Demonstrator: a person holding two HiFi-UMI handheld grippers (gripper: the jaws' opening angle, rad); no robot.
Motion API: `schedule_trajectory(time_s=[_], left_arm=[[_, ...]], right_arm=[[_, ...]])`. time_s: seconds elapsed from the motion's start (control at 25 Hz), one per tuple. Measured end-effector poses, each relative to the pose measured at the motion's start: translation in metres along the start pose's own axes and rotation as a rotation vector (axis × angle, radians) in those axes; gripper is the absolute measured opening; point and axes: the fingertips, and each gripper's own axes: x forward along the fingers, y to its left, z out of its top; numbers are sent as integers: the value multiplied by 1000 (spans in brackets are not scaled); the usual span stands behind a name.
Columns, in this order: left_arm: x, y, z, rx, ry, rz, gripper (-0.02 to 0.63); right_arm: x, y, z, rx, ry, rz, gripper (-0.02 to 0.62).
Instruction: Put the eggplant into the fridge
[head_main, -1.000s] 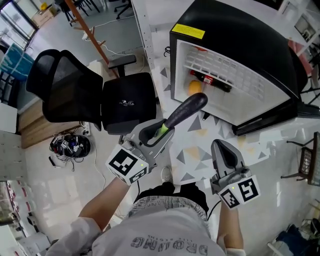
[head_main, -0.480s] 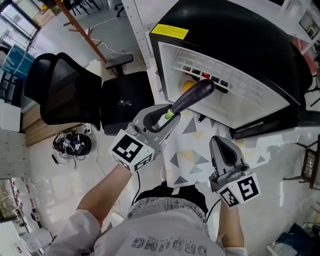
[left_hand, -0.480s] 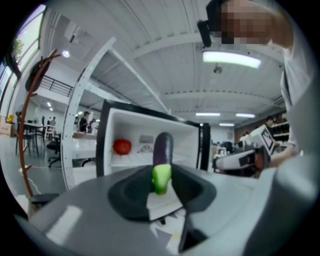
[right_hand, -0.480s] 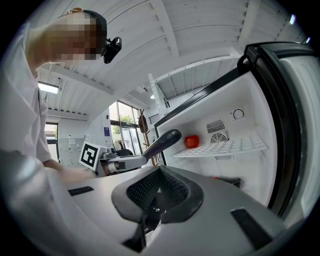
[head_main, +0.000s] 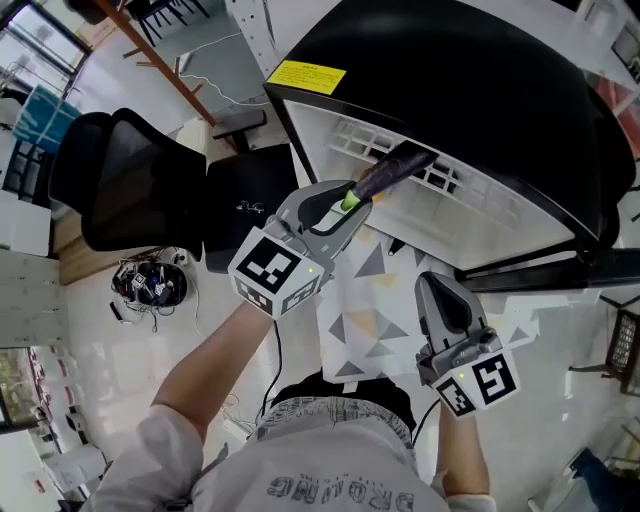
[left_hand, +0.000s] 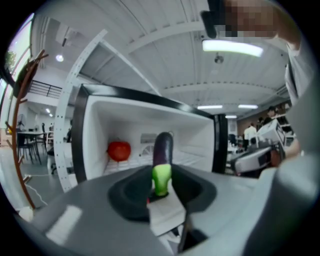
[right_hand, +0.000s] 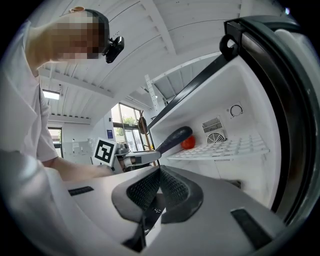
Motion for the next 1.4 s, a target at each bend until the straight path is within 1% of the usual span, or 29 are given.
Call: schedule_trajectory(time_s=[0.44,0.72,1.0,1.4], left_arm=[[50,23,13,72,52,35,126],[72,31,9,129,99,50,126],[87,37,5,121,119,71,126],[102,36,-1,146,179,96,126]], right_arm=[[8,-17,4,20,-18,33,2],[8,-22,6,30,-37,35,2],[5,-23,0,43,-40,34,3],[4,-26,-7,55,-44,31,2]])
